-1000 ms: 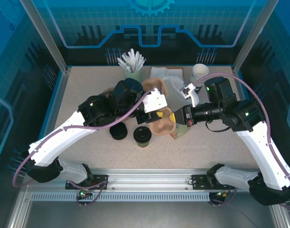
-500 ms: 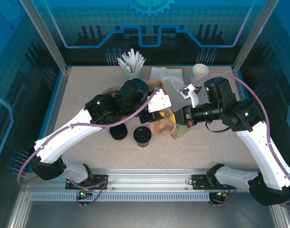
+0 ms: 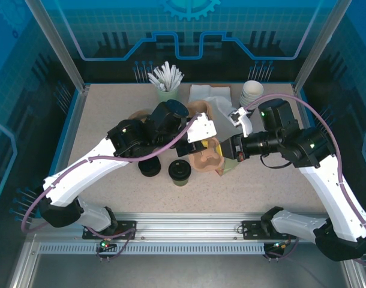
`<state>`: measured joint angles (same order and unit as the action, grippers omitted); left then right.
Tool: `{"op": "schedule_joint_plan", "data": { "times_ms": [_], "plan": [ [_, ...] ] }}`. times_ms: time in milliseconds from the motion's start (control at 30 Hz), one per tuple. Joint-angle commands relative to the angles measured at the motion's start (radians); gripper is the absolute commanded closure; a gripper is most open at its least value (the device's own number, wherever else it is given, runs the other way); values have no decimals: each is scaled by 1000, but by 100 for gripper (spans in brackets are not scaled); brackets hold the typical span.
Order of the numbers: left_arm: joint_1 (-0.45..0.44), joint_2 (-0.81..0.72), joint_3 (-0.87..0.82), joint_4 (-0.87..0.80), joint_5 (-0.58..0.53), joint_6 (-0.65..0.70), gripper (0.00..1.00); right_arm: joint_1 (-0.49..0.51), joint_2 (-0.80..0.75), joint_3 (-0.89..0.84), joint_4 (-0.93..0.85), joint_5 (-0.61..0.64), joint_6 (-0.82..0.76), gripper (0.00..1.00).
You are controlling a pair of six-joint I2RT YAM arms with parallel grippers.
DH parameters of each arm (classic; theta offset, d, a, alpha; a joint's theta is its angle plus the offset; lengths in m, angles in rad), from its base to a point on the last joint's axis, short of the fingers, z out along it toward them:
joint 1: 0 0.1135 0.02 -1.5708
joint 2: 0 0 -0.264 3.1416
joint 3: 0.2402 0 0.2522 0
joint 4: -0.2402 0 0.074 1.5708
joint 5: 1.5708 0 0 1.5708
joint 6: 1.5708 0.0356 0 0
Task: Pack the takeout coffee
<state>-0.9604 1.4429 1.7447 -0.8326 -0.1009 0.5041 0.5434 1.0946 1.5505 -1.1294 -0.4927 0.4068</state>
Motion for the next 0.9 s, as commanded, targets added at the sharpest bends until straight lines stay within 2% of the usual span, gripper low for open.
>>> {"op": "schedule_joint_plan", "data": {
  "times_ms": [0,67,267,533,733,867],
  "plan": [
    [-2,-9,40,-4,-20,-28,53,3,-34,-9,-20,29,-22,80],
    [-2,-7,44,-5,-21,-34,53,-6,-42,-8,-20,42,-27,74],
    [5,-5,53,2,-22,-48,54,-81,-105,-6,-5,85,-56,67],
    [54,28,92,49,-13,-162,54,-202,-129,-48,86,402,-207,63],
    [110,74,148,79,-14,-294,55,-351,-1,-54,172,320,-271,61],
    [143,111,206,67,-18,-380,56,-410,102,-33,190,258,-331,59]
  ]
}}
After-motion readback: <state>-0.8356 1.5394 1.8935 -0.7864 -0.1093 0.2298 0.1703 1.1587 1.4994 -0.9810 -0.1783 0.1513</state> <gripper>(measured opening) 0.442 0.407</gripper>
